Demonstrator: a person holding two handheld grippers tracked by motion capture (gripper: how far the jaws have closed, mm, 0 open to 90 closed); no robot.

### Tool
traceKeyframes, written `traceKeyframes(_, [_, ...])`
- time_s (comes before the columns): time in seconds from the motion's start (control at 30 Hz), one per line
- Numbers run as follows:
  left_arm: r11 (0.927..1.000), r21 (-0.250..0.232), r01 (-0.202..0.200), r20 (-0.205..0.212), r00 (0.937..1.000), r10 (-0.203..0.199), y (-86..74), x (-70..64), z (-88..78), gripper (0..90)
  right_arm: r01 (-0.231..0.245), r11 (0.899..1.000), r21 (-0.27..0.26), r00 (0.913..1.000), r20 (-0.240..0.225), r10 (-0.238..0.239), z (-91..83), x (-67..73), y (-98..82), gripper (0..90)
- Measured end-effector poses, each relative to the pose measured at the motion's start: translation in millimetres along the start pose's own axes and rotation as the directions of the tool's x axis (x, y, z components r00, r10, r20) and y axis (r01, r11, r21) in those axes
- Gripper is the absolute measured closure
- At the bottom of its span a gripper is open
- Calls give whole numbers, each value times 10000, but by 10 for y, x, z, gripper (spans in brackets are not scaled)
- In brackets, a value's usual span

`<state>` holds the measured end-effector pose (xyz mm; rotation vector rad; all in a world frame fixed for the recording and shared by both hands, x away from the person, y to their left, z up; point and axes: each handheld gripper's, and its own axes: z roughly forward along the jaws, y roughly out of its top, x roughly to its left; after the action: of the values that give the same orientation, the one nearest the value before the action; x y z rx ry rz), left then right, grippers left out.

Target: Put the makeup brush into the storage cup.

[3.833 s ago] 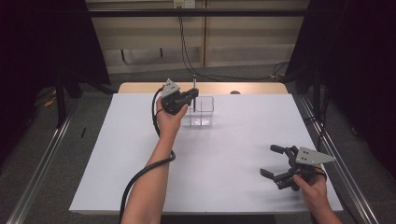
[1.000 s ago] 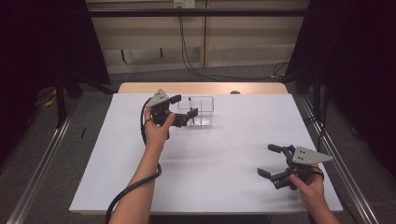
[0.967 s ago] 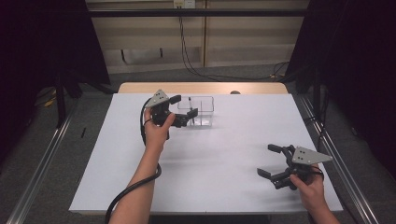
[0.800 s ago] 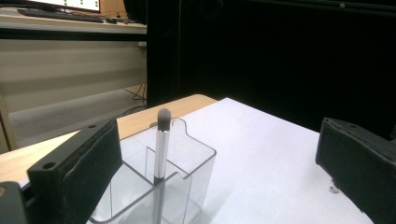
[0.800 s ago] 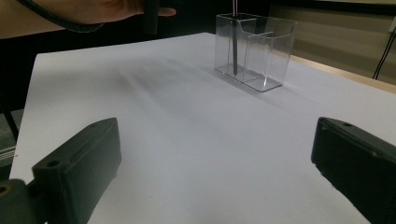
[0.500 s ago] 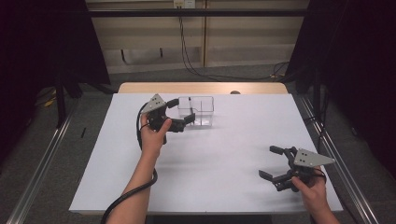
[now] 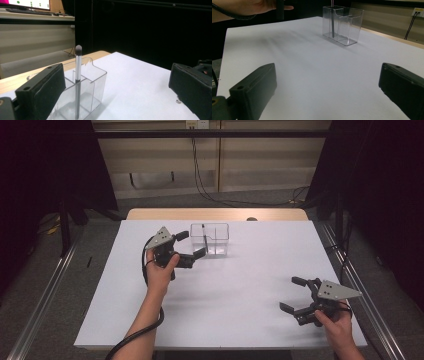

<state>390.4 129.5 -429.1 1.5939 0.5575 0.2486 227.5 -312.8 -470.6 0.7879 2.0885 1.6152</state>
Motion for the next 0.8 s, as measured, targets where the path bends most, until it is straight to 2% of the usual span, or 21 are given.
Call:
traceKeyframes(0.3, [10000, -23, -43, -93, 9999, 43, -82, -16, -188, 7, 10, 10000, 4, 10000, -30, -10, 15, 4, 0, 13])
traceKeyframes(0.8, [9999, -83, -133, -118, 9998, 132, -162, -43, -400, 8, 3, 10000, -20, 10000, 40, -3, 0, -5, 4, 14])
